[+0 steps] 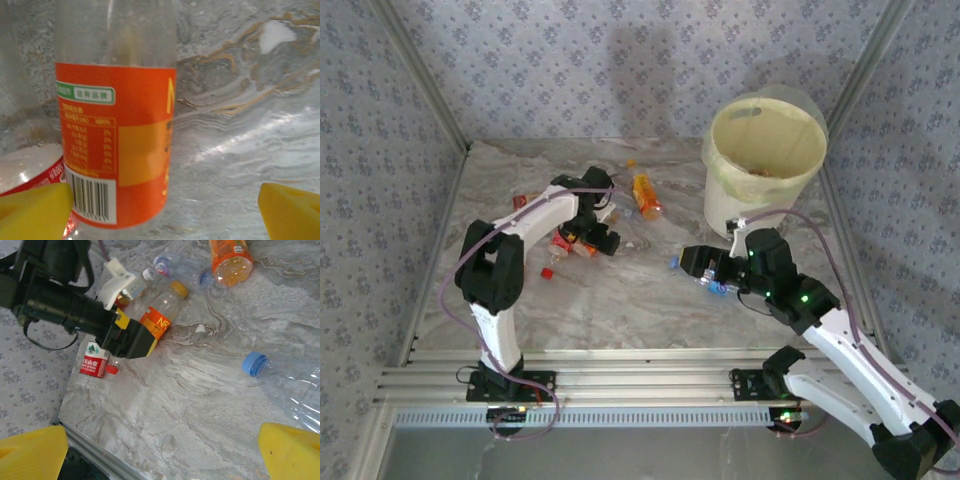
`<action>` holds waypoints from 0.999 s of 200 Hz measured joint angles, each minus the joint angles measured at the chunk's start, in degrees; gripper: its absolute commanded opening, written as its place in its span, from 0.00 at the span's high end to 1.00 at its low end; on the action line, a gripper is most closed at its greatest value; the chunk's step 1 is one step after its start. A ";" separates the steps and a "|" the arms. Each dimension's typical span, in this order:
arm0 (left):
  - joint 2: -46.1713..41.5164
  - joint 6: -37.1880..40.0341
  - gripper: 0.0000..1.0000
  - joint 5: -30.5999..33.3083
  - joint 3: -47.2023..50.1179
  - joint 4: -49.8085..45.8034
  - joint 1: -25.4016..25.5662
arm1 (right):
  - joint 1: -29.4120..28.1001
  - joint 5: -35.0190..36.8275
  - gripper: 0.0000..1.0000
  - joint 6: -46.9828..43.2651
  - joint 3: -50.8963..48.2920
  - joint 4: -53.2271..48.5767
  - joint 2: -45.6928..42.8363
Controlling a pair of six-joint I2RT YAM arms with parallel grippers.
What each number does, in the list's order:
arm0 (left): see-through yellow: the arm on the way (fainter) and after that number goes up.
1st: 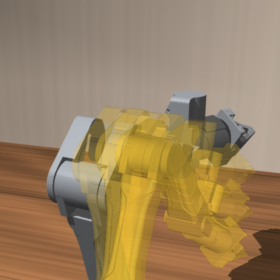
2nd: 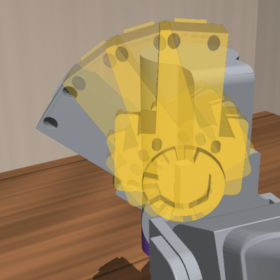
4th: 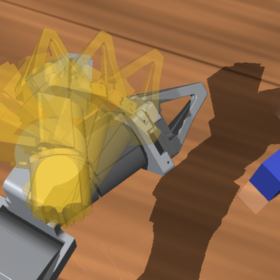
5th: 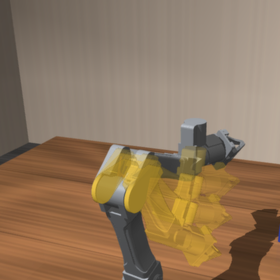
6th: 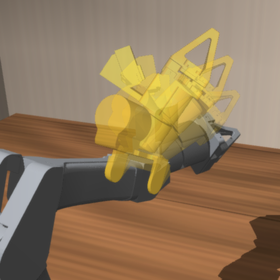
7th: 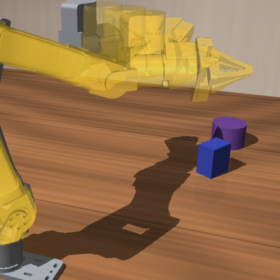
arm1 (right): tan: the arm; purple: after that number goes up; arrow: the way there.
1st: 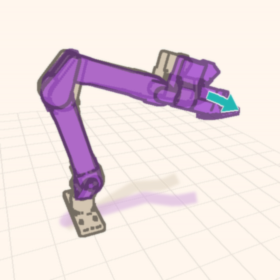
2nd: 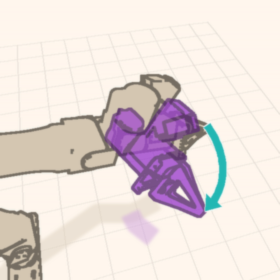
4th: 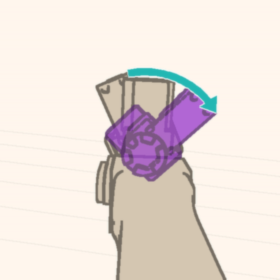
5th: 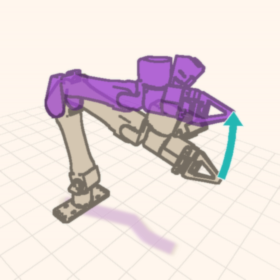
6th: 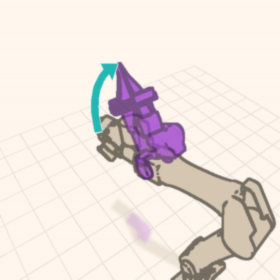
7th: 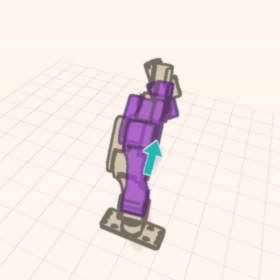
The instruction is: Put the plastic bottles in the bin
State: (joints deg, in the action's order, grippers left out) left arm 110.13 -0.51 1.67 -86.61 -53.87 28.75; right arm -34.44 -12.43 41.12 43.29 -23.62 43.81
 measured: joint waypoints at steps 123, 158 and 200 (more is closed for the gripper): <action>5.46 0.20 0.34 4.20 -1.11 -0.17 0.24 | -3.63 2.29 0.00 -0.11 -2.01 1.62 0.00; 5.38 -0.57 0.45 4.15 -1.09 -0.15 0.66 | -4.46 2.82 0.01 0.26 -2.82 2.05 -0.20; -0.17 -3.10 0.48 -0.35 4.46 1.68 2.05 | -4.98 3.06 0.03 2.67 -4.11 2.95 -0.72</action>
State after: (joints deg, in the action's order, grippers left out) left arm 109.95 -3.62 1.32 -82.15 -52.18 30.81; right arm -39.42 -9.37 43.79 39.18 -20.67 43.09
